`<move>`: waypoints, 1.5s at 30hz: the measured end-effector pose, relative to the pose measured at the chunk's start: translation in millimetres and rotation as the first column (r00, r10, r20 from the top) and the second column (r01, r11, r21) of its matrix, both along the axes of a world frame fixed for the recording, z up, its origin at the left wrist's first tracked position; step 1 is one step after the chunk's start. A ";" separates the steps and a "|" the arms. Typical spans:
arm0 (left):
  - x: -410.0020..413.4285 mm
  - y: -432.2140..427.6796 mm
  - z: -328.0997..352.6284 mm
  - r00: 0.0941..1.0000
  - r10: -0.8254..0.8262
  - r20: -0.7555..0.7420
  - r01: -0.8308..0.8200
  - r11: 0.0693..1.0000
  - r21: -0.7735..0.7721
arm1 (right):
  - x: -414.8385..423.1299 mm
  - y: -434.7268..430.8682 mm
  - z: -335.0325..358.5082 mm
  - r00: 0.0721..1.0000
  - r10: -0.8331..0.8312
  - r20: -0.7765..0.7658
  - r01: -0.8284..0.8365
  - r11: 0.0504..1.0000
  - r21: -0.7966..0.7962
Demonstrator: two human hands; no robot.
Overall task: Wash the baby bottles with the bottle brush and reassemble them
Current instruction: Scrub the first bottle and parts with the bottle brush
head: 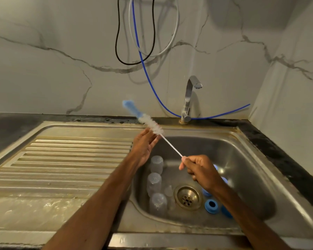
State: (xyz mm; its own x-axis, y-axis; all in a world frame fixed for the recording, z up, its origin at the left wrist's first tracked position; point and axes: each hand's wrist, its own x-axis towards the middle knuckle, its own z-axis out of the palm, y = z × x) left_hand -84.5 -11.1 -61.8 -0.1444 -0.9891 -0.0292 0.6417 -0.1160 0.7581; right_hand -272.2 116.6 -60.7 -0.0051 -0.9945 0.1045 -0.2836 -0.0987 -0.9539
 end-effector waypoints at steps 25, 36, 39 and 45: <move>-3.4 6.4 6.7 0.996 0.091 -0.007 -0.091 0.996 0.026 | -0.9 2.2 -8.4 0.999 -0.042 -0.009 0.043 0.991 0.124; -19.7 13.1 4.9 0.999 0.033 -0.021 -0.031 0.998 0.058 | -0.6 -7.4 -9.8 0.996 -0.085 -0.028 0.087 0.993 0.076; -33.1 16.5 8.5 0.999 -0.014 -0.036 0.016 0.999 0.042 | -3.1 -14.4 -4.1 0.992 -0.128 0.017 0.127 0.991 0.037; -23.3 7.6 0.1 0.993 0.094 -0.069 -0.090 0.994 0.061 | -6.5 1.0 -10.2 0.993 -0.109 -0.042 0.112 0.990 0.091</move>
State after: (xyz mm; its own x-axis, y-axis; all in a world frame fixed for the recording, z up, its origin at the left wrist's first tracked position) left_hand -107.8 -3.6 -61.7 -0.0568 -0.9952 -0.0794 0.7038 -0.0963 0.7038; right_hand -278.7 117.6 -70.8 -0.1132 -0.9935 0.0138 -0.3225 0.0236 -0.9463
